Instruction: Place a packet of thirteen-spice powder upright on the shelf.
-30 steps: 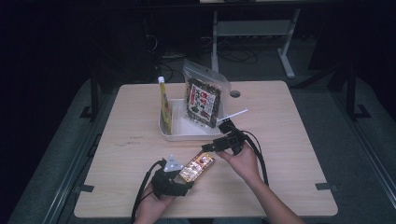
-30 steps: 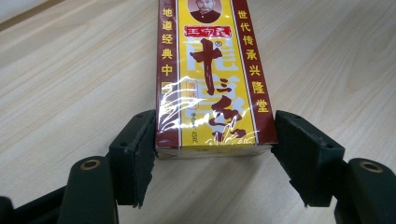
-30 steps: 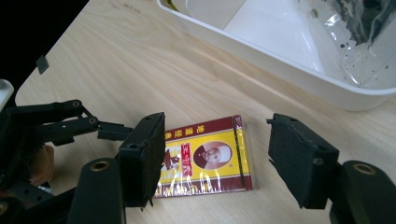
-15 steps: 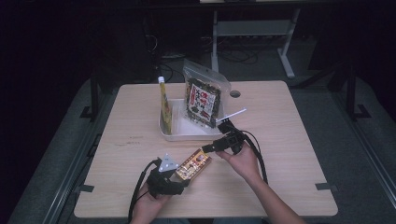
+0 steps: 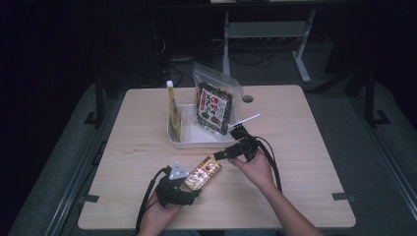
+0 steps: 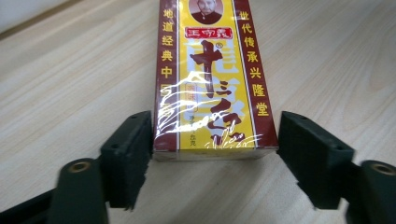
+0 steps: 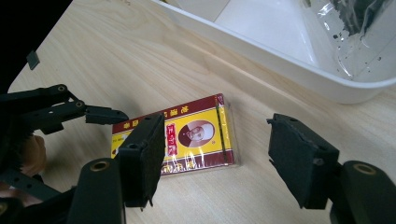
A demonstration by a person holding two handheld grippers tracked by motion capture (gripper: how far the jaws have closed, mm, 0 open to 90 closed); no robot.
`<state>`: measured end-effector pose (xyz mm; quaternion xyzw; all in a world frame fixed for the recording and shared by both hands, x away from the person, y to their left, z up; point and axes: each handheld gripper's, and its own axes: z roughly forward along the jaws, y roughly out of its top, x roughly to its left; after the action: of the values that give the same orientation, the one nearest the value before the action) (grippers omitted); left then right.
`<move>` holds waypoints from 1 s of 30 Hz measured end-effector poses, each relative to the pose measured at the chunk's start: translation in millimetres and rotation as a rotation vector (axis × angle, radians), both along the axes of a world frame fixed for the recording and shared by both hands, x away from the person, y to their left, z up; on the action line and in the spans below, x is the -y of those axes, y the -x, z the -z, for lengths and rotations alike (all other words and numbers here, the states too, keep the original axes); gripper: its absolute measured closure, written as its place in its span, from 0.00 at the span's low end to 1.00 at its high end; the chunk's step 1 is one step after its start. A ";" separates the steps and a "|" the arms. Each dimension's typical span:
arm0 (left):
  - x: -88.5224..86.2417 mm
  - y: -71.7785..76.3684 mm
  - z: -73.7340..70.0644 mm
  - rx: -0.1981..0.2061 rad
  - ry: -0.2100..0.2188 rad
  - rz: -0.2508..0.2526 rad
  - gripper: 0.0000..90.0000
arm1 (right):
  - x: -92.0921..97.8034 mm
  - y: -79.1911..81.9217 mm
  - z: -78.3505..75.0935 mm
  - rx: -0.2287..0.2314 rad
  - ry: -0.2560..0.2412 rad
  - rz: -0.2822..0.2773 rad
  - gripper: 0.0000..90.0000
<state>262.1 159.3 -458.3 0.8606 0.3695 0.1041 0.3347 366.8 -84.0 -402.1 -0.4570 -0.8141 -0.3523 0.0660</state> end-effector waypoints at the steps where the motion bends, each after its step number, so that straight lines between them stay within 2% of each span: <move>1: 0.0 0.0 0.0 0.000 0.000 0.000 0.26 | 0.0 0.0 0.0 0.000 0.000 0.000 0.40; 5: 5.3 -1.2 1.1 0.010 -0.036 0.004 0.26 | -1.2 0.0 0.7 0.003 -0.001 -0.002 0.40; 8: 4.7 -2.1 2.0 0.016 -0.053 0.010 0.34 | -2.2 -0.2 1.8 -0.002 -0.001 -0.005 0.40; 13: 2.2 -2.8 1.7 0.018 -0.047 0.001 0.36 | -2.8 -1.0 2.4 -0.007 -0.003 -0.008 0.40; 17: -4.0 -0.7 -2.5 0.037 -0.013 -0.011 0.36 | -3.1 -1.9 1.2 -0.017 -0.009 -0.013 0.38; 18: -6.3 1.9 -8.2 0.068 0.003 -0.015 0.36 | -3.1 -2.5 -0.8 -0.017 -0.017 -0.015 0.38; 19: -6.3 1.9 -8.2 0.068 0.003 -0.015 0.36 | -3.1 -2.5 -0.8 -0.017 -0.017 -0.015 0.38; 21: -9.1 5.4 -16.7 0.109 0.028 -0.020 0.36 | -4.3 -3.4 -4.6 -0.030 -0.021 -0.020 0.36; 26: -11.8 10.2 -24.3 0.152 0.067 -0.016 0.36 | -6.3 -5.6 -9.5 -0.039 -0.034 -0.033 0.35; 29: -12.7 12.0 -26.1 0.169 0.072 -0.015 0.36 | -7.2 -7.6 -9.1 -0.054 -0.044 -0.035 0.34; 30: -13.3 13.5 -27.8 0.180 0.088 -0.019 0.36 | -9.1 -9.4 -7.8 -0.066 -0.053 -0.042 0.34</move>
<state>248.6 172.6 -430.5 0.8288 0.3501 0.1676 0.4030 376.2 -74.9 -394.3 -0.4492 -0.8113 -0.3568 0.1122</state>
